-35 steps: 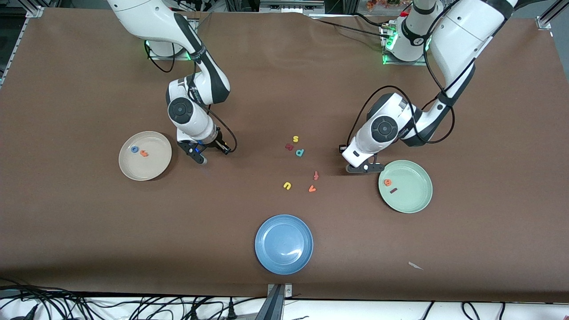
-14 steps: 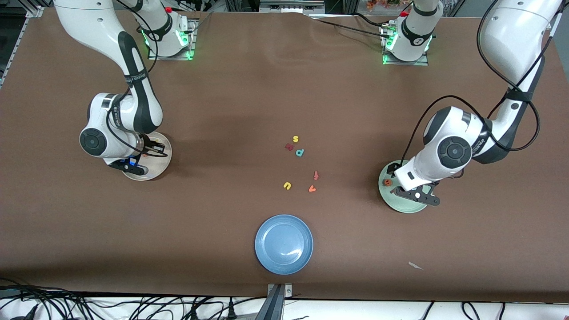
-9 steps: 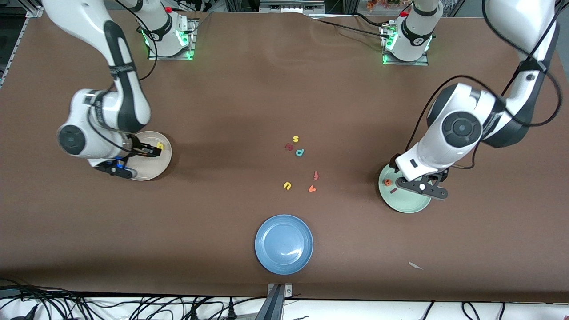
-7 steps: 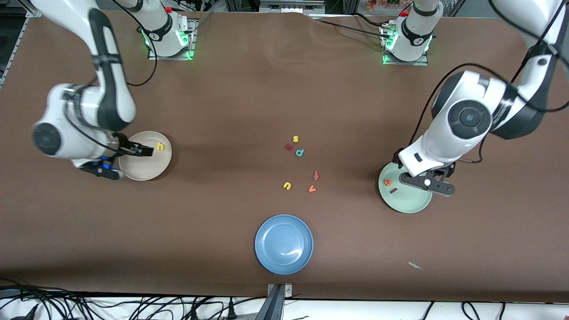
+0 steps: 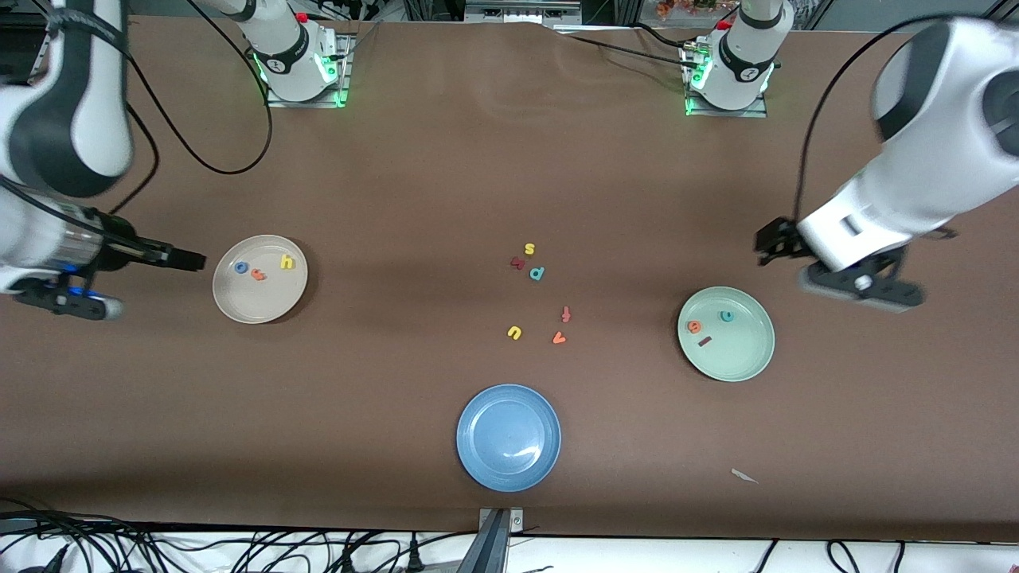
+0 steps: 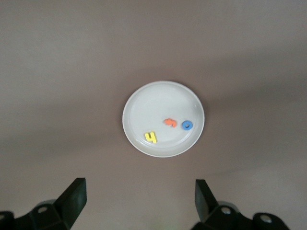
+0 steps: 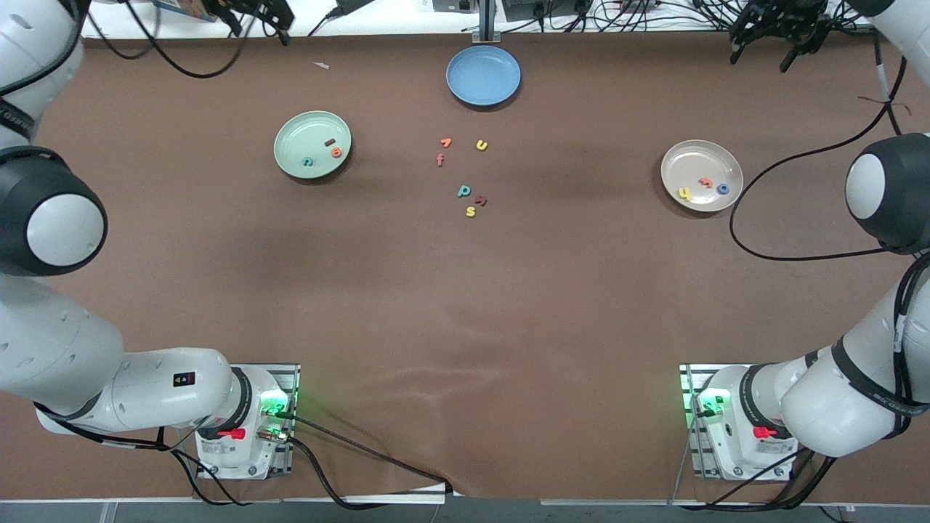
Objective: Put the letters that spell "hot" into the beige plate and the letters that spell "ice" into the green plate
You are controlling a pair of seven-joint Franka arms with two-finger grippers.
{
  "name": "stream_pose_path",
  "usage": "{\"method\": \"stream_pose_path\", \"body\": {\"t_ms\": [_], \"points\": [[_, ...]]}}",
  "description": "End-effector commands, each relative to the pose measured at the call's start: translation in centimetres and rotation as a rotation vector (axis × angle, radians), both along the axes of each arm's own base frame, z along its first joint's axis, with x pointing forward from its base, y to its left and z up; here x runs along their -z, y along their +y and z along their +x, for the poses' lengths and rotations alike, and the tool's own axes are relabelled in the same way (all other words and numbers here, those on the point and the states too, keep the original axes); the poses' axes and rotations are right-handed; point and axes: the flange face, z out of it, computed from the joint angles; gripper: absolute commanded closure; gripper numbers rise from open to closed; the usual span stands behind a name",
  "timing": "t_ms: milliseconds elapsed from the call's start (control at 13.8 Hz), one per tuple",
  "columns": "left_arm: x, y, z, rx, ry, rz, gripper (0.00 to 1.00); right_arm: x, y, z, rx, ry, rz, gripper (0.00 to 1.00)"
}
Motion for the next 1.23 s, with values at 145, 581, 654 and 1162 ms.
{"method": "stream_pose_path", "body": {"t_ms": [145,581,654,1162], "points": [[-3.5,2.2,-3.6,-0.05,-0.045,-0.014,0.0,-7.2,-0.9,-1.3,-0.026,-0.1,0.027,0.0],[-3.5,3.4,-5.7,-0.091,-0.028,-0.054,0.0,-10.0,-2.9,-1.3,-0.025,-0.13,-0.006,0.0],[-3.6,3.0,-5.7,-0.083,-0.037,-0.052,0.0,-10.1,-2.9,-1.1,-0.042,-0.13,-0.011,0.0],[-3.4,3.5,-5.5,-0.095,-0.003,-0.048,0.0,-8.9,-3.4,-1.8,-0.107,-0.196,-0.101,0.01]]}}
